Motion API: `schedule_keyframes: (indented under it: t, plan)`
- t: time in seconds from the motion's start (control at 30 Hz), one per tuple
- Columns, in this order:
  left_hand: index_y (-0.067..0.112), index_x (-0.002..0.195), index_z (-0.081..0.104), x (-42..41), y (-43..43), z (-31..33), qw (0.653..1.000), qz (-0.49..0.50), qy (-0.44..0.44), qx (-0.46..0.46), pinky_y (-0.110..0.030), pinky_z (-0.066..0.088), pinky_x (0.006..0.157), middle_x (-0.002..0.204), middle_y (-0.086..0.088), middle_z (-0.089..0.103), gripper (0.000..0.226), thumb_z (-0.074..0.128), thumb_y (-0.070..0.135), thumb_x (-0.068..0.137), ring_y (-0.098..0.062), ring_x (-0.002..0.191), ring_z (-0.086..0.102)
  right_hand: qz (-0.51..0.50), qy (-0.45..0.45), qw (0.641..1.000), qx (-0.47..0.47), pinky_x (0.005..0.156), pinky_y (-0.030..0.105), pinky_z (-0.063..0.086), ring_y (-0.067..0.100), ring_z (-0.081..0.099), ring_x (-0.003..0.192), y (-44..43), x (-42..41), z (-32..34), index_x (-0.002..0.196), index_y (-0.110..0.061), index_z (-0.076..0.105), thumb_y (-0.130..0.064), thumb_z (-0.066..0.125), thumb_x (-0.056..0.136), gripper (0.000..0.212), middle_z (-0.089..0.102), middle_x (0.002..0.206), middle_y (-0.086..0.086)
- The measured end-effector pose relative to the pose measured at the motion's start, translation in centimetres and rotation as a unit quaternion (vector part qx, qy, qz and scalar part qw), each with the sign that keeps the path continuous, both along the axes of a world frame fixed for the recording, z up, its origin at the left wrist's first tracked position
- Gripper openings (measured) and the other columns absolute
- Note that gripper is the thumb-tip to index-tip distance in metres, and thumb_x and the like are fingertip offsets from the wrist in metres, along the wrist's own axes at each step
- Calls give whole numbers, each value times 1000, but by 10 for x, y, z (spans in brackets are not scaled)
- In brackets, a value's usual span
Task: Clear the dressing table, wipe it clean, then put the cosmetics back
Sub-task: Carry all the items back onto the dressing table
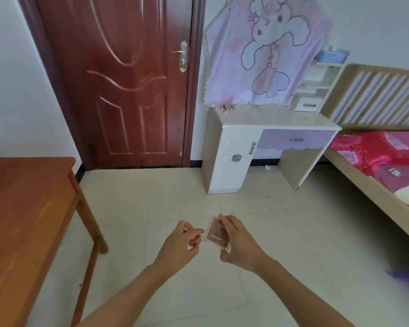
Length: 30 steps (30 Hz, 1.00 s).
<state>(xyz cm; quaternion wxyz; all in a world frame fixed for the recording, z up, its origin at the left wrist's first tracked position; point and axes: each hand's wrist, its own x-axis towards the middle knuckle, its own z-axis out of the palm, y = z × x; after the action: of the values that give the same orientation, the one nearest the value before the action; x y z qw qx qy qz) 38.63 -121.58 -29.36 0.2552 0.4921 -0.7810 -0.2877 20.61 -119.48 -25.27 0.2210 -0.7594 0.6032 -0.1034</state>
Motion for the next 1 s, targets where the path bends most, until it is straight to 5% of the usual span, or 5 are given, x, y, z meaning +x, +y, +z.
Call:
schedule_keyframes:
  t: [0.43, 0.67, 1.0]
  plan:
    - [16, 122, 49, -110, -130, -10, 996, -43, -79, 5, -16, 40, 82, 117, 1, 46, 38, 58, 14, 84, -14, 99, 55, -168, 11, 985, 23, 96, 8, 22, 18, 30, 128, -52, -151, -5, 145, -7, 13, -13, 65, 75, 87, 26, 142, 4]
    - [13, 107, 55, -162, -234, -3, 998, -54, -24, -9, -13, 35, 73, 99, 6, 41, 26, 59, 10, 82, -6, 81, 48, -209, 44, 976, 33, 98, 14, 31, 15, 34, 125, -147, -201, 11, 146, -11, 11, -17, 66, 75, 90, 26, 142, 1]
    - [13, 106, 56, -223, -345, -27, 997, -79, -24, 6, -13, 34, 68, 101, 8, 42, 26, 63, 11, 81, -8, 80, 48, -245, 19, 967, 68, 101, 18, 30, 17, 32, 127, -243, -256, -12, 146, -11, 8, -16, 65, 76, 91, 26, 142, 3]
